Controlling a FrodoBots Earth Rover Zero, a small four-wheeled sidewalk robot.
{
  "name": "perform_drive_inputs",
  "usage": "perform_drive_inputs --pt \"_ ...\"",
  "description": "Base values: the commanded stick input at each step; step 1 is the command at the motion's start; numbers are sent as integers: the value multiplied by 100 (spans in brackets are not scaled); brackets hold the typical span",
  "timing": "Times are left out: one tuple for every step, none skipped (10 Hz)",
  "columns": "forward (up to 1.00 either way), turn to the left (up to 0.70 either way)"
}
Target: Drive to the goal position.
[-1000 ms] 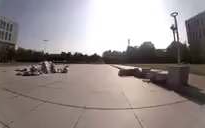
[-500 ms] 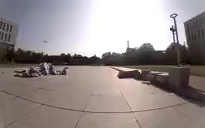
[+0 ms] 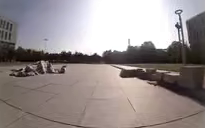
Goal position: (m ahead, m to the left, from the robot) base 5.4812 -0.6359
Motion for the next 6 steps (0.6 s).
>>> perform_drive_inputs --pt "70 1" --pt "70 1" --pt "70 1" --pt "70 1" --pt "70 1" --pt "70 1"
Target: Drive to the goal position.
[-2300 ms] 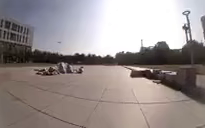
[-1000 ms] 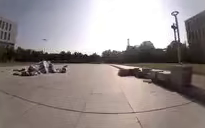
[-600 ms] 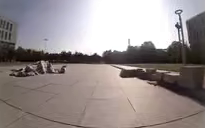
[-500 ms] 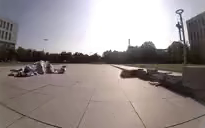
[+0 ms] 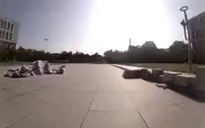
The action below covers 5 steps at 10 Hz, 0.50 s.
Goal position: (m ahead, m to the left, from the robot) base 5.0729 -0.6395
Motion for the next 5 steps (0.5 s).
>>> perform_drive_inputs --pt "70 1" --pt "70 1" --pt "70 1" --pt "70 1" --pt "70 1"
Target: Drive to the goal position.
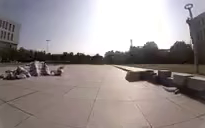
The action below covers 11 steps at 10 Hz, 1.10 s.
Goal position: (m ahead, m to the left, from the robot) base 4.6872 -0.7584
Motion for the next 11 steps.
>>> perform_drive_inputs --pt "70 1" --pt "70 1" --pt "70 1" --pt "70 1" --pt "70 -20" --pt "70 -29" --pt "70 -22" --pt "70 -15" --pt "70 -8" --pt "70 -2" --pt "70 1"
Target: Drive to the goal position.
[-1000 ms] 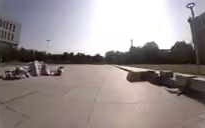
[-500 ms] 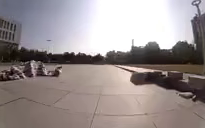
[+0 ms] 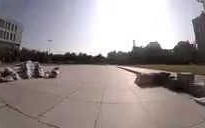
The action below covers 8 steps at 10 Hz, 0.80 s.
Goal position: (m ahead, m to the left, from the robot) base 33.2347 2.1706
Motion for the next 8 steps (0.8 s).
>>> perform_drive_inputs --pt "70 1" --pt "70 1" --pt "70 1" --pt "70 1" --pt "70 1" --pt "70 1" --pt "70 1" --pt "70 1"
